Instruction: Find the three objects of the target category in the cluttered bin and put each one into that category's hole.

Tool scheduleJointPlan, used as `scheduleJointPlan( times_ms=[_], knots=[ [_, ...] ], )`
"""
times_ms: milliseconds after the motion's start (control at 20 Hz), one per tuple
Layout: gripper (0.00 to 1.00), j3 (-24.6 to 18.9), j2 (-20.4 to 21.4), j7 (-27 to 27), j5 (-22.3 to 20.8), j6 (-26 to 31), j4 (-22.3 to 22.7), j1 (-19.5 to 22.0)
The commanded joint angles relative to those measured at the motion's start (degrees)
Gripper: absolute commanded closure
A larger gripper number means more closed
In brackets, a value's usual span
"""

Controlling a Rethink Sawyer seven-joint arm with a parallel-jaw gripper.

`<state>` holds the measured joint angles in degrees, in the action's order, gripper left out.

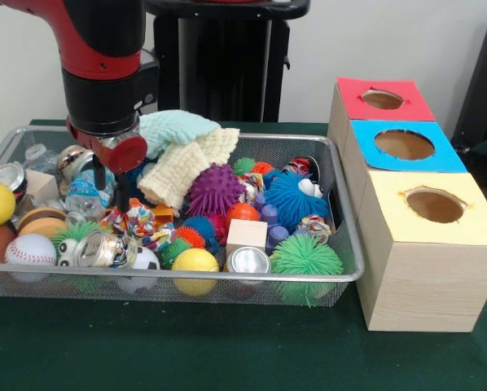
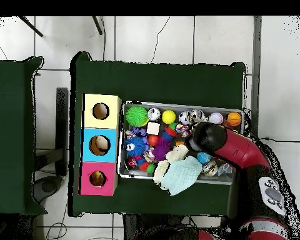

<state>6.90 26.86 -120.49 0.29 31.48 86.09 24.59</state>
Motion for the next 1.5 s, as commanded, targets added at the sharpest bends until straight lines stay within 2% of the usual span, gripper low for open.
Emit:
scheduleJointPlan(
  times_ms=[50,500,1000,1500],
  knots=[
    [0.0,-11.9,4.7,24.3,-11.2,2.9,3.6,7.8],
    [0.0,-17.0,2.1,21.2,-16.9,4.8,0.5,10.9],
    [0.0,-17.9,0.5,16.3,-21.0,4.0,-1.6,10.3],
    [0.0,-17.5,-0.7,11.0,-21.9,2.1,-1.6,8.0]
  ],
)
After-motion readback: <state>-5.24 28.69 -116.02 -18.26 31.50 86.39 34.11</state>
